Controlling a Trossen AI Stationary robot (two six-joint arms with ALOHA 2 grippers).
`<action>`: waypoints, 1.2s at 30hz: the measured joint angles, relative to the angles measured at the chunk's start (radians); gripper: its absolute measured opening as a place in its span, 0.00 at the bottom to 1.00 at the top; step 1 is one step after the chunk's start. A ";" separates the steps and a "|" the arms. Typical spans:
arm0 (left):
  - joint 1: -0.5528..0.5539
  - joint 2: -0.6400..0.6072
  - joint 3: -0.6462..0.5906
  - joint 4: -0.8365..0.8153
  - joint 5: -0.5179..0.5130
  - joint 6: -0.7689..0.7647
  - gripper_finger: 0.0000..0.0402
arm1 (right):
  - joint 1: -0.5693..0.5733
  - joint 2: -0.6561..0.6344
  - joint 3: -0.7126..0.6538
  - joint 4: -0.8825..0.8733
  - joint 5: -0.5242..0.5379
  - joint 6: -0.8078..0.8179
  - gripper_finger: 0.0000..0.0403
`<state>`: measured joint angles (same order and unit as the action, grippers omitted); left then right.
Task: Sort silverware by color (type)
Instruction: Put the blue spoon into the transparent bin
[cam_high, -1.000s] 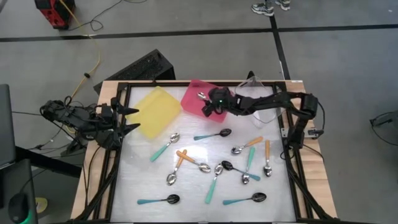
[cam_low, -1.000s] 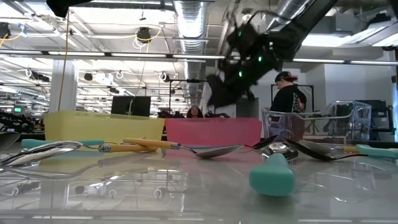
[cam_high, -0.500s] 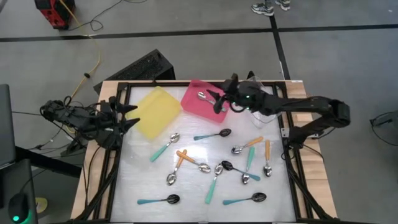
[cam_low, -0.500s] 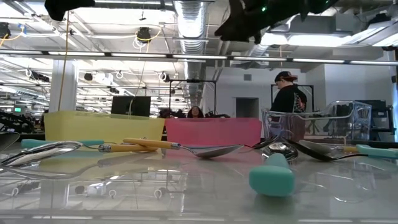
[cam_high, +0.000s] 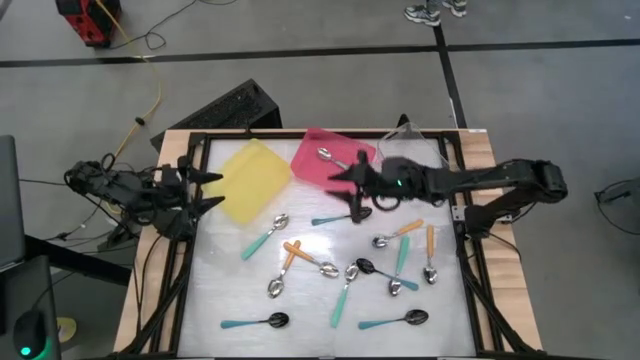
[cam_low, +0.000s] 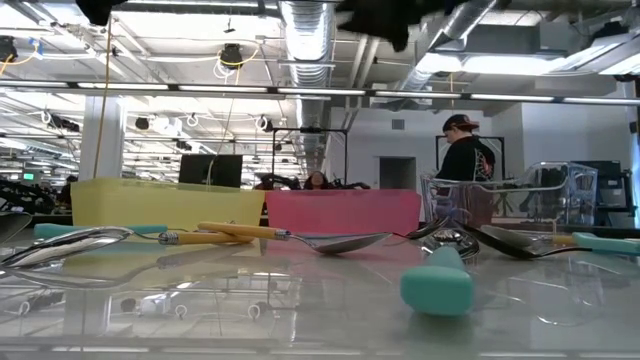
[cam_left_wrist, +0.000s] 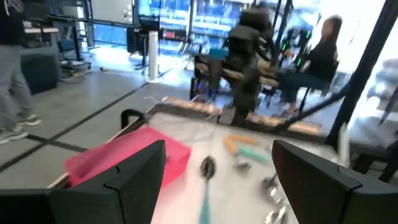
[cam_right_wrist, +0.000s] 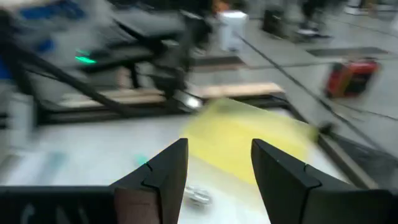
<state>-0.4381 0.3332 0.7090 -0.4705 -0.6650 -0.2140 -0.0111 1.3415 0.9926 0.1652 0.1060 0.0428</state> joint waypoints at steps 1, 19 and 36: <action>0.001 0.000 0.000 0.001 0.027 0.000 0.70 | 0.030 -0.011 0.000 -0.010 0.002 0.023 0.51; 0.000 0.107 -0.012 -0.024 0.212 -0.013 0.70 | 0.532 0.068 -0.001 -0.329 0.541 0.348 0.51; 0.000 0.111 -0.012 0.085 0.215 -0.009 0.70 | 0.391 0.155 -0.001 0.249 0.327 -0.073 0.50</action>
<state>-0.4381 0.4446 0.6968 -0.3856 -0.4503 -0.2234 0.3803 1.4962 0.9916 0.4141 0.4328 -0.0306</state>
